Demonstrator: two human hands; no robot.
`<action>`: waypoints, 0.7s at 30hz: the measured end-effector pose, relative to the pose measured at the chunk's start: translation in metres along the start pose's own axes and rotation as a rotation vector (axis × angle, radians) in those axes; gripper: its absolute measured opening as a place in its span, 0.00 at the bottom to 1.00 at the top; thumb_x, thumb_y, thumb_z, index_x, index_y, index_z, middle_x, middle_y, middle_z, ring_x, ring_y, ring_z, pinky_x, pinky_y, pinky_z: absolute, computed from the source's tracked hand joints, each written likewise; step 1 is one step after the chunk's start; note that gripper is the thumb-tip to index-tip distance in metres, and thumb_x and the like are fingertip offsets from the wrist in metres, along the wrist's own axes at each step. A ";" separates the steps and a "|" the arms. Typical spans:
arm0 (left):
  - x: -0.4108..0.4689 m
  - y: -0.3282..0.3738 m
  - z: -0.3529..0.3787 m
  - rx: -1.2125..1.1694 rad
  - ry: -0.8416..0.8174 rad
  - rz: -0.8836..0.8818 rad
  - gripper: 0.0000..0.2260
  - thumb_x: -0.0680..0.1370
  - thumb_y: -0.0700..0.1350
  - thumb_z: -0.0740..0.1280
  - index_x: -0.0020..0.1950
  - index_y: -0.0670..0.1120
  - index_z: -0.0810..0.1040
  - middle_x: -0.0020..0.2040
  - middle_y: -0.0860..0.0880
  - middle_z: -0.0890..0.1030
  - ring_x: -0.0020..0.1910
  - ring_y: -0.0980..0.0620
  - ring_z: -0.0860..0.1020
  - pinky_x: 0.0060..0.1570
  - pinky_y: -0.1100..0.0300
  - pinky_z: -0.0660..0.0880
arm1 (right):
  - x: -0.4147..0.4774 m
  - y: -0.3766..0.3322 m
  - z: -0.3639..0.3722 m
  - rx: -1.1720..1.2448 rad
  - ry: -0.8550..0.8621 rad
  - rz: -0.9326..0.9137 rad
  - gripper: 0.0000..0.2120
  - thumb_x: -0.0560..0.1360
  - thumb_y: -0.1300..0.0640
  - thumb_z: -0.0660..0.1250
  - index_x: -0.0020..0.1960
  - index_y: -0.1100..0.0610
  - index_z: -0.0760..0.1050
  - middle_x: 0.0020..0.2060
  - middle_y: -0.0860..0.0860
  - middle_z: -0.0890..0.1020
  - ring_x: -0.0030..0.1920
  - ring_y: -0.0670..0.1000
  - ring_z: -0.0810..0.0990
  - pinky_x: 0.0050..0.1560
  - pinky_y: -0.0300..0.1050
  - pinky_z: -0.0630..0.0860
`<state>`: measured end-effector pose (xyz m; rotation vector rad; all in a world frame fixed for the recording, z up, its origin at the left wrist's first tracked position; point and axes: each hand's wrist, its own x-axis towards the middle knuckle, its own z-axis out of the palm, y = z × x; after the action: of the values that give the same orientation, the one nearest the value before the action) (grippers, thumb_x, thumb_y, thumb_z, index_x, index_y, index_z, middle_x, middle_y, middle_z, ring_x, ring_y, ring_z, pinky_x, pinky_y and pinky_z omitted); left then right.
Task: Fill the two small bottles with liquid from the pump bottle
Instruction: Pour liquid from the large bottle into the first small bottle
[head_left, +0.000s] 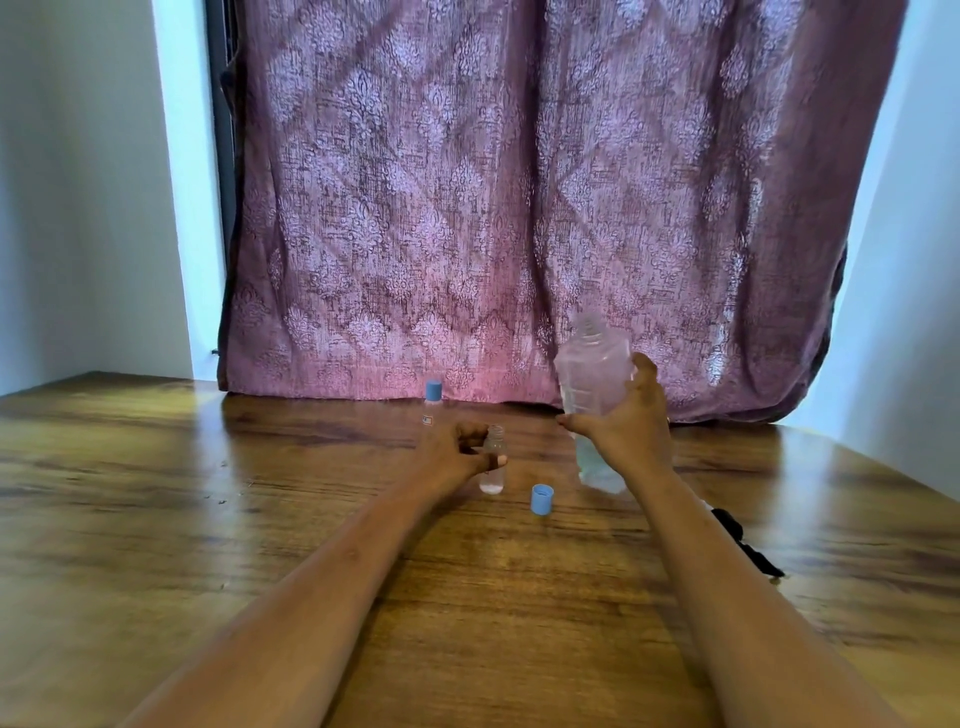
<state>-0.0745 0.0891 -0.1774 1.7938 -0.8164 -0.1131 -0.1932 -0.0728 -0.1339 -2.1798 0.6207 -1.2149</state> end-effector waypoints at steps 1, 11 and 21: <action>0.000 0.000 0.000 0.007 0.001 0.004 0.24 0.70 0.43 0.74 0.65 0.43 0.74 0.61 0.48 0.79 0.54 0.55 0.77 0.53 0.63 0.72 | 0.001 0.002 0.001 0.097 0.004 0.037 0.48 0.57 0.53 0.81 0.69 0.52 0.55 0.63 0.58 0.70 0.59 0.59 0.72 0.51 0.49 0.71; -0.002 0.001 0.002 -0.010 0.011 -0.014 0.23 0.70 0.41 0.74 0.64 0.43 0.73 0.59 0.49 0.79 0.52 0.56 0.75 0.53 0.63 0.70 | 0.003 0.018 0.007 0.360 -0.075 0.207 0.48 0.58 0.53 0.81 0.69 0.53 0.58 0.59 0.54 0.76 0.55 0.55 0.76 0.50 0.47 0.74; 0.005 -0.006 0.001 0.033 -0.005 -0.027 0.22 0.69 0.44 0.75 0.62 0.44 0.76 0.56 0.48 0.82 0.54 0.54 0.79 0.55 0.62 0.74 | 0.007 0.022 0.005 0.361 -0.202 0.177 0.50 0.53 0.45 0.81 0.68 0.51 0.60 0.59 0.52 0.77 0.56 0.54 0.78 0.58 0.58 0.76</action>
<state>-0.0682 0.0863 -0.1817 1.8370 -0.8019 -0.1228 -0.1887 -0.0919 -0.1465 -1.8709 0.4573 -0.9194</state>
